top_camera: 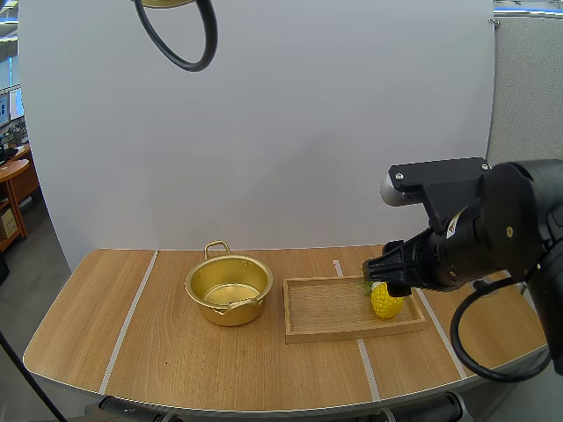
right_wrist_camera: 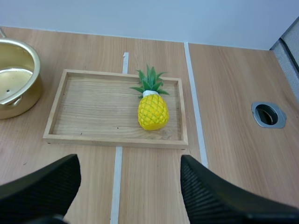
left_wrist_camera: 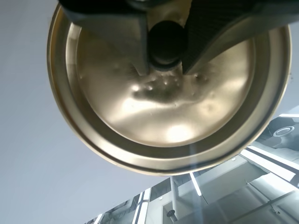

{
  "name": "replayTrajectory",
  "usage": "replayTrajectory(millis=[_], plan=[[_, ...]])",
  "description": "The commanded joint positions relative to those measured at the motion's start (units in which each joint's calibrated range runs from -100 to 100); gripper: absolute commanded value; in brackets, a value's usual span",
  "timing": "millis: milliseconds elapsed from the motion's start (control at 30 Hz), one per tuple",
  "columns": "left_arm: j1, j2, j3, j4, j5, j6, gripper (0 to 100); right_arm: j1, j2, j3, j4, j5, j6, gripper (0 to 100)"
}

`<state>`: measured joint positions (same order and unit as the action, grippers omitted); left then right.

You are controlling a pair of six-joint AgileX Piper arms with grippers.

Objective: Open the pot, put the pineapple inside, and close it

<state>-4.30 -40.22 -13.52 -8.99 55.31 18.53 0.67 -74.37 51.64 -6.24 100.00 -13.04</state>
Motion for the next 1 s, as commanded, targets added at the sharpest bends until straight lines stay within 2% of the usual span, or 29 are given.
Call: replayTrajectory(millis=[0, 533, 667, 833, 967], plan=[[-0.21, -0.54, -0.56, 0.70, -2.57, -0.51, 0, -0.16, 3.95, -0.52, -0.99, -0.55, 0.00, 100], [-0.21, -0.54, -0.56, 0.68, -2.75, -0.51, 0, -0.16, 30.90, -10.97, -1.11, -12.75, 0.00, 100], [-0.21, -0.54, -0.56, 0.68, -2.75, -0.51, 0, -1.36, 35.24, -12.36, -1.24, -15.57, -0.56, 100], [-0.21, -0.54, -0.56, 0.68, -2.75, -0.51, 0, -4.31, 39.30, -13.01, -0.70, -17.27, -3.60, 100], [-0.21, -0.54, -0.56, 0.68, -2.85, -0.51, 0, -6.12, 41.52, -13.01, 4.69, -17.52, -9.51, 100]])
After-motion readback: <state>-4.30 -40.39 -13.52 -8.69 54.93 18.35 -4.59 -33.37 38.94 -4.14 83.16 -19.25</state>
